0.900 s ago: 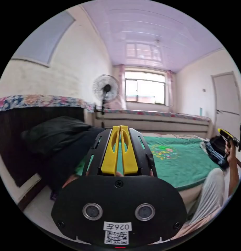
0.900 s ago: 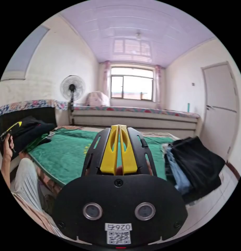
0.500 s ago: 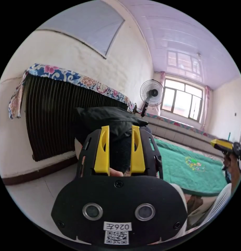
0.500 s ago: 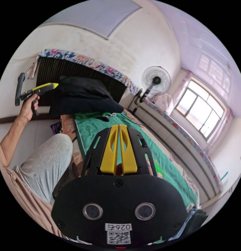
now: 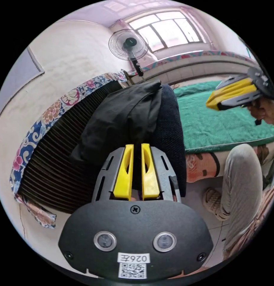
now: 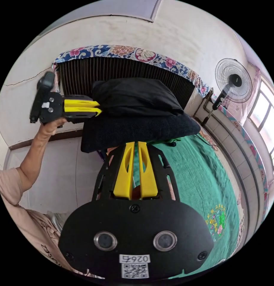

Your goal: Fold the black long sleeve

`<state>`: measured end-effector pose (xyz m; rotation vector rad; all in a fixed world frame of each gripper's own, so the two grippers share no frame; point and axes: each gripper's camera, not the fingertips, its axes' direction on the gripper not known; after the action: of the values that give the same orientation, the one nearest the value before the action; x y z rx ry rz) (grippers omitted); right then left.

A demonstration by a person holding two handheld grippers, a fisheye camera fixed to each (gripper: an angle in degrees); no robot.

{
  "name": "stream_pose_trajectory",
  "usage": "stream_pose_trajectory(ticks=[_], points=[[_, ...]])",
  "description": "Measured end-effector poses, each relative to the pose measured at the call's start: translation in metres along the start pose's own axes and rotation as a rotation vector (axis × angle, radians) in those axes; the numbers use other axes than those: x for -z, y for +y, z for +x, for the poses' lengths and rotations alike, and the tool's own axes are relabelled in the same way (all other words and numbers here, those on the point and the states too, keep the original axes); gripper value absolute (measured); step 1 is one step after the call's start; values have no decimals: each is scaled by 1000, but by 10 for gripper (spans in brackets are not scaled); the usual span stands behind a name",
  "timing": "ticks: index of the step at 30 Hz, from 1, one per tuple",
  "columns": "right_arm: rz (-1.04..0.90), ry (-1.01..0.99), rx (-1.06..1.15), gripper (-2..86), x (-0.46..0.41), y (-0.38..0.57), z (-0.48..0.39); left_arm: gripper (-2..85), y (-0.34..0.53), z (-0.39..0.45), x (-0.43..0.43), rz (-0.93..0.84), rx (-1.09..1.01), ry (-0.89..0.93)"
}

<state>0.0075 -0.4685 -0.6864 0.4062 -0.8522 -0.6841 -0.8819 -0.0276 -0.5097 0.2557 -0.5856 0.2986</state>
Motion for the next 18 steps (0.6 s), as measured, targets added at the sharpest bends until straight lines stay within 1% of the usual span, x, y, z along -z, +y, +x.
stream_pose_trajectory(ticks=[2,4,5,7,10,14,17,18], points=[[11,2,11,27,-10,-9,2,38,3,-27,-4,72,48,121],[16,-2,19,55,-25,-24,6,33,7,-78,-12,201,161,329],[16,-7,20,63,-29,-28,6,32,7,-91,-15,233,192,380],[14,-28,18,91,-42,-47,9,29,6,-136,-36,328,292,557],[59,-36,30,114,-50,-73,6,25,-2,-163,-64,388,339,655],[125,-27,81,125,-50,-95,-9,23,-12,-158,-89,408,326,684],[191,25,176,127,-49,-100,-34,23,-17,-145,-102,454,293,703],[187,84,214,124,-54,-101,-44,23,-19,-141,-106,481,288,713]])
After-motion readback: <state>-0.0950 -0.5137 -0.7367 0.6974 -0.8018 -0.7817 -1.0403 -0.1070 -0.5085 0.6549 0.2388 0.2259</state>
